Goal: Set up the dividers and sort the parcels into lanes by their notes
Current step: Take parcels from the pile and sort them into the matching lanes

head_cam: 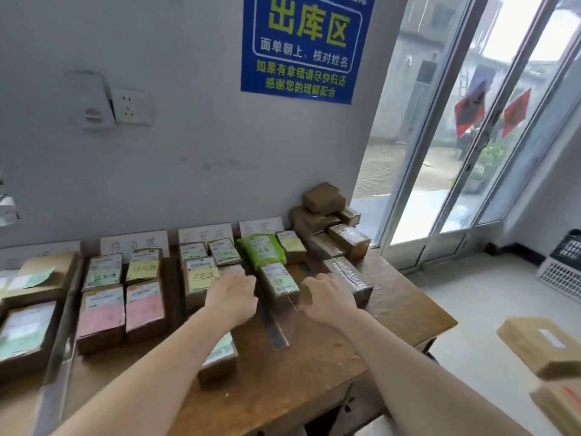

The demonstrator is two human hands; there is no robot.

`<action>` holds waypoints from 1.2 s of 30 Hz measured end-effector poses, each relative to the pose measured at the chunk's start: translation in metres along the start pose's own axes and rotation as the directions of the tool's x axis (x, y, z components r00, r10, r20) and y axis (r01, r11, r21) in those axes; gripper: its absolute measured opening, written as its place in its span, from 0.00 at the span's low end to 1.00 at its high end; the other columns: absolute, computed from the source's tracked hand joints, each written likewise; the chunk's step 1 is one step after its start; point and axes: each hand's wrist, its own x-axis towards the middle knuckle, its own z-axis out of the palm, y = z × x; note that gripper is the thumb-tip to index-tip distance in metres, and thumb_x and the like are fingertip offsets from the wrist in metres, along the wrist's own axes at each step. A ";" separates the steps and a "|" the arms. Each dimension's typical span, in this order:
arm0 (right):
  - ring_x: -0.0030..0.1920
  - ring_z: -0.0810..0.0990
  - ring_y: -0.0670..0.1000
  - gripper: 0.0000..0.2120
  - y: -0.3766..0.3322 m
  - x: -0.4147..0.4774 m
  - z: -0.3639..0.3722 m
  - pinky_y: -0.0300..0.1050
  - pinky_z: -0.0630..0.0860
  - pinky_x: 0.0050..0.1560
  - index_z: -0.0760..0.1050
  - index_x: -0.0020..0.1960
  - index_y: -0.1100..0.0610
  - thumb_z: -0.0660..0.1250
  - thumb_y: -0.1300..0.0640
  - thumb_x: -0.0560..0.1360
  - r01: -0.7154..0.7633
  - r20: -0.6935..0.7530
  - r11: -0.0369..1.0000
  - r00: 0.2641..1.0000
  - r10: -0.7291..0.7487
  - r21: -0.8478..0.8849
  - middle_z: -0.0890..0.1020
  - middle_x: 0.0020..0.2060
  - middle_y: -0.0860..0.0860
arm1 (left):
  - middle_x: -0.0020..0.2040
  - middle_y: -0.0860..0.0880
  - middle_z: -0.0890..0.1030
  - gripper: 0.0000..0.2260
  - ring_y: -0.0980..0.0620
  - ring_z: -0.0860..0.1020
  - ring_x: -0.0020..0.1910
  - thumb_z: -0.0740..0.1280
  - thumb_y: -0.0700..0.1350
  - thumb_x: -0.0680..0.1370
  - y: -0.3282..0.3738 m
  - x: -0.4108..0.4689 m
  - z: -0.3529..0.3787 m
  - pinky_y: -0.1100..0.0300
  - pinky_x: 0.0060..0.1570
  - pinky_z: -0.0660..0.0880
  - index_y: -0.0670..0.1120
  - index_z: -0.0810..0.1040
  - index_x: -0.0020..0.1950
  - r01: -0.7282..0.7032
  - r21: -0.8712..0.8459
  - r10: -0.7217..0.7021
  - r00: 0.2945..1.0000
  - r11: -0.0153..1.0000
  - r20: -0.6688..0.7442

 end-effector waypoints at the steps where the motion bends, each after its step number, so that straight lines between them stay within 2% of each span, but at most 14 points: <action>1: 0.68 0.68 0.57 0.26 0.014 0.000 0.000 0.53 0.69 0.67 0.69 0.70 0.54 0.67 0.44 0.76 -0.013 0.002 1.000 1.000 0.013 0.009 0.74 0.65 0.55 | 0.61 0.46 0.76 0.15 0.45 0.74 0.62 0.60 0.50 0.80 0.013 0.008 0.000 0.52 0.57 0.74 0.47 0.75 0.63 -0.016 0.005 0.016 1.000 1.000 0.005; 6: 0.65 0.71 0.56 0.24 0.081 0.011 -0.002 0.51 0.72 0.63 0.70 0.68 0.52 0.67 0.45 0.76 -0.084 0.012 0.995 0.996 0.084 0.049 0.74 0.64 0.54 | 0.61 0.46 0.75 0.17 0.45 0.73 0.61 0.60 0.52 0.80 0.074 0.048 0.005 0.50 0.58 0.74 0.46 0.73 0.66 -0.091 0.037 0.091 0.996 0.995 0.012; 11: 0.65 0.70 0.55 0.26 0.143 0.039 0.000 0.50 0.73 0.61 0.69 0.71 0.51 0.67 0.46 0.76 -0.137 0.019 0.987 0.991 0.135 0.082 0.74 0.65 0.53 | 0.62 0.46 0.74 0.18 0.45 0.73 0.63 0.62 0.53 0.80 0.129 0.104 0.018 0.51 0.59 0.74 0.46 0.74 0.67 -0.137 -0.004 0.137 0.990 0.991 0.011; 16: 0.67 0.70 0.55 0.24 0.204 0.084 0.000 0.50 0.71 0.63 0.70 0.69 0.50 0.67 0.44 0.76 -0.171 0.036 0.984 0.985 0.169 0.059 0.75 0.63 0.52 | 0.63 0.47 0.75 0.19 0.46 0.72 0.64 0.62 0.53 0.80 0.177 0.174 0.033 0.52 0.60 0.73 0.47 0.73 0.68 -0.170 -0.020 0.170 0.985 0.985 0.003; 19: 0.69 0.68 0.56 0.23 0.237 0.112 -0.003 0.51 0.68 0.67 0.71 0.68 0.52 0.67 0.44 0.76 -0.183 0.062 0.982 0.982 0.180 0.041 0.74 0.66 0.53 | 0.62 0.47 0.75 0.17 0.47 0.73 0.61 0.61 0.52 0.80 0.199 0.212 0.038 0.53 0.58 0.74 0.47 0.74 0.67 -0.190 -0.034 0.190 0.982 0.981 0.021; 22: 0.69 0.68 0.56 0.22 0.262 0.141 -0.005 0.49 0.68 0.67 0.71 0.68 0.53 0.66 0.46 0.77 -0.178 0.060 0.983 0.983 0.175 0.037 0.74 0.67 0.53 | 0.62 0.47 0.75 0.17 0.48 0.73 0.61 0.61 0.52 0.81 0.217 0.246 0.045 0.53 0.60 0.73 0.47 0.74 0.67 -0.192 -0.051 0.195 0.979 0.980 0.053; 30: 0.69 0.69 0.54 0.23 0.314 0.210 0.014 0.49 0.68 0.66 0.71 0.68 0.52 0.66 0.45 0.77 -0.148 0.115 0.986 0.984 0.139 0.077 0.75 0.66 0.52 | 0.62 0.47 0.74 0.16 0.47 0.72 0.62 0.61 0.52 0.81 0.249 0.307 0.072 0.52 0.61 0.72 0.47 0.75 0.66 -0.095 -0.058 0.104 0.979 0.994 0.176; 32: 0.70 0.68 0.56 0.23 0.326 0.227 0.022 0.50 0.67 0.68 0.71 0.68 0.52 0.65 0.43 0.76 -0.125 0.137 0.990 0.984 0.116 0.060 0.75 0.66 0.53 | 0.62 0.46 0.74 0.17 0.46 0.72 0.63 0.61 0.52 0.81 0.257 0.319 0.082 0.52 0.61 0.71 0.47 0.74 0.66 -0.048 -0.051 0.058 0.974 0.998 0.219; 36: 0.68 0.69 0.56 0.22 0.352 0.262 0.039 0.51 0.69 0.65 0.72 0.64 0.52 0.65 0.41 0.76 -0.051 0.171 0.998 0.984 0.045 0.029 0.76 0.63 0.54 | 0.63 0.46 0.73 0.16 0.45 0.70 0.64 0.62 0.50 0.79 0.273 0.337 0.111 0.51 0.60 0.70 0.47 0.74 0.65 0.090 -0.036 -0.074 0.941 0.995 0.329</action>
